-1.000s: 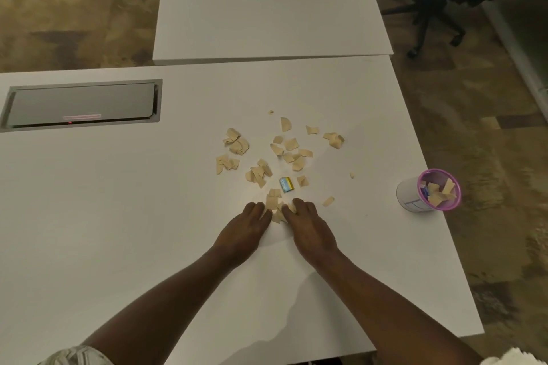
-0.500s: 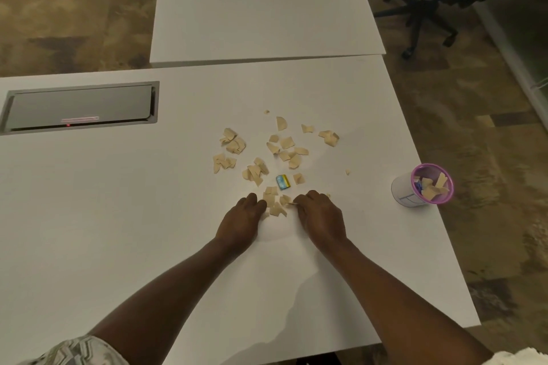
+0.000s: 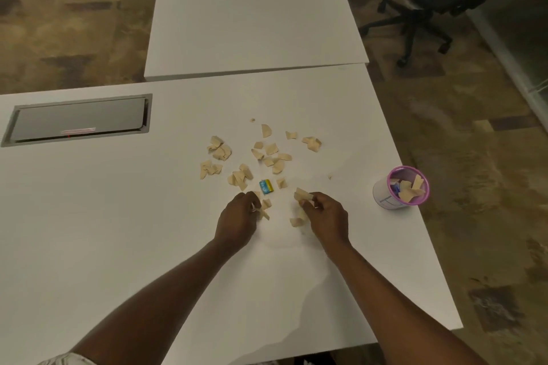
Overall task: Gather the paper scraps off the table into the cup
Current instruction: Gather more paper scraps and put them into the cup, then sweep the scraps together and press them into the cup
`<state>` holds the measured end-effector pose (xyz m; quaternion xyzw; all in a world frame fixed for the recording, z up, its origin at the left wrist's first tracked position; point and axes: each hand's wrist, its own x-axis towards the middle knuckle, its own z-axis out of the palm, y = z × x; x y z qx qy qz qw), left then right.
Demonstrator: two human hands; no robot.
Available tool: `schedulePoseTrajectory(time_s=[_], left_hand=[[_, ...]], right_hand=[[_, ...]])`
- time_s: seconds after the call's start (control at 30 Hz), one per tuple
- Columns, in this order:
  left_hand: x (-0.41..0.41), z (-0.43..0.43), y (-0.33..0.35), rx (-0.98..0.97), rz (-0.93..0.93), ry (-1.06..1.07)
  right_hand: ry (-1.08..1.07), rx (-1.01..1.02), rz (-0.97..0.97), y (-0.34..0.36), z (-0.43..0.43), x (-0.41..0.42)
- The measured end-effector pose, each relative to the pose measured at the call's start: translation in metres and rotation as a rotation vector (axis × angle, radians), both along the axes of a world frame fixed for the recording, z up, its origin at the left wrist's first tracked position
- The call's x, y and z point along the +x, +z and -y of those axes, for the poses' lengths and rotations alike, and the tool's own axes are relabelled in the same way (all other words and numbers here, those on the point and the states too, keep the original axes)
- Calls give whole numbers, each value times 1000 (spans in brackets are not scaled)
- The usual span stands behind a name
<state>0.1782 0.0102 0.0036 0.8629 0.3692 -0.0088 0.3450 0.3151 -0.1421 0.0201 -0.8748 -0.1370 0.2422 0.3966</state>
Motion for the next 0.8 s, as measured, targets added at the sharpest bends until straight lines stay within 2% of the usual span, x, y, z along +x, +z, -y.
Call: schedulePoseTrajectory(time_s=[0.23, 0.53, 0.7, 0.8], left_hand=[[44, 29, 26, -14, 118, 11], [148, 100, 61, -100, 298, -128], [203, 137, 68, -84, 290, -179], [227, 150, 69, -96, 274, -185]], right_hand=[[-44, 66, -32, 15, 36, 38], [-188, 98, 205, 41, 102, 110], [-181, -136, 298, 31, 120, 150], [-133, -204, 297, 27, 123, 163]])
